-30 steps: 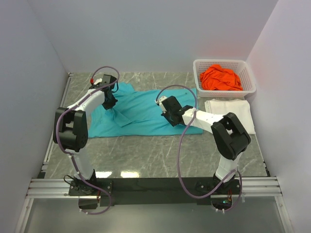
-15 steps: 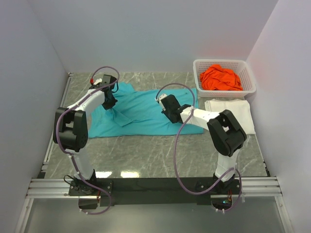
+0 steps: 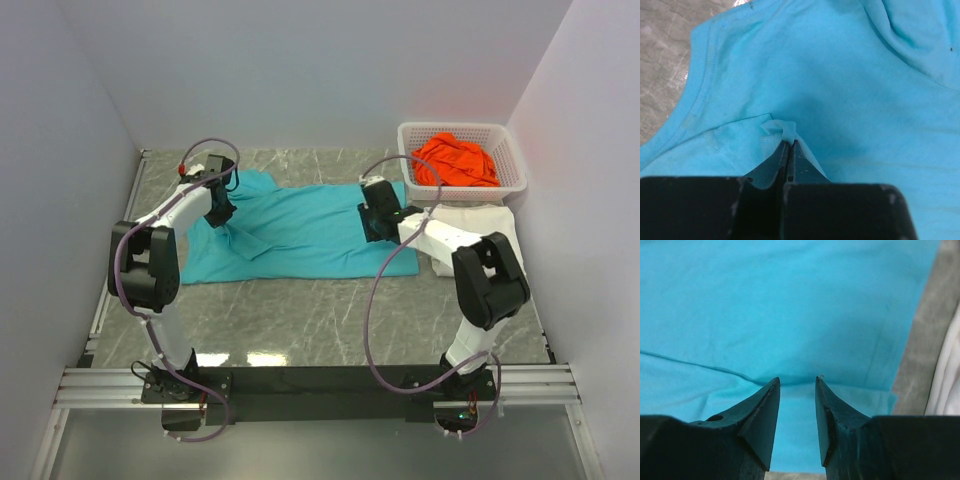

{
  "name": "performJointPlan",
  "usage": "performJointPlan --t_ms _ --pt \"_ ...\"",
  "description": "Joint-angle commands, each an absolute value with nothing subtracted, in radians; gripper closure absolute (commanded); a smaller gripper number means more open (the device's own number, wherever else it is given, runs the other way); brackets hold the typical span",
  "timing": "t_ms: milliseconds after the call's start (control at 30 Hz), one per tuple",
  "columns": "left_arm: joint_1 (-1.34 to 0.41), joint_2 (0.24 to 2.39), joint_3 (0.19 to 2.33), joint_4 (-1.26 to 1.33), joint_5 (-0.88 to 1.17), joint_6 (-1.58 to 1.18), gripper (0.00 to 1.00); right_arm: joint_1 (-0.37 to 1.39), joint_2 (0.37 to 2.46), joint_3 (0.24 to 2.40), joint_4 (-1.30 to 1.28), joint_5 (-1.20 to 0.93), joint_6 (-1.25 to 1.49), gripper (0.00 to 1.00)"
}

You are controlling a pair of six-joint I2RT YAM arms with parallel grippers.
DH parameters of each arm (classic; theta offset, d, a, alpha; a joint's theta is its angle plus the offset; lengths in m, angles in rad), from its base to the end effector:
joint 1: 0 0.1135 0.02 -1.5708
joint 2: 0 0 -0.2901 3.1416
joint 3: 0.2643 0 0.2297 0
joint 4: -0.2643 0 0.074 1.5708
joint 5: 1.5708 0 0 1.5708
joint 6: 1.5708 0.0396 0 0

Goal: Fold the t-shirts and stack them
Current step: Fold the tshirt

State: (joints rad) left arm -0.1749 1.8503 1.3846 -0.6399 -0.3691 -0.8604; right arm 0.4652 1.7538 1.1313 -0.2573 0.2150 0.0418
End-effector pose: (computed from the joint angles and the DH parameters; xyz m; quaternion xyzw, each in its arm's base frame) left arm 0.3716 -0.0512 0.2472 -0.3613 0.8867 0.0430 0.2853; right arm 0.3253 0.1538 0.2314 -0.1610 0.9222 -0.0133 0.3513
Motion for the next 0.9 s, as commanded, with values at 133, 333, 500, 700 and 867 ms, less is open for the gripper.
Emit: performJointPlan --t_ms 133,333,500,700,867 --pt "-0.164 1.838 1.405 -0.646 -0.390 -0.897 0.99 0.339 1.651 0.996 -0.242 0.112 0.345 0.59" --pt "-0.161 1.844 1.396 -0.646 -0.382 -0.919 0.99 0.252 1.634 0.939 -0.248 0.075 0.434 0.60" --pt "-0.161 1.847 1.402 -0.637 -0.368 -0.927 0.98 0.209 1.608 0.879 -0.233 0.064 0.489 0.60" --pt "-0.158 1.835 1.427 -0.632 -0.370 -0.910 0.70 0.158 1.577 0.850 -0.226 0.057 0.503 0.60" --pt "-0.150 1.732 1.430 -0.647 -0.396 -0.891 0.32 0.158 1.497 0.864 -0.252 0.058 0.494 0.60"
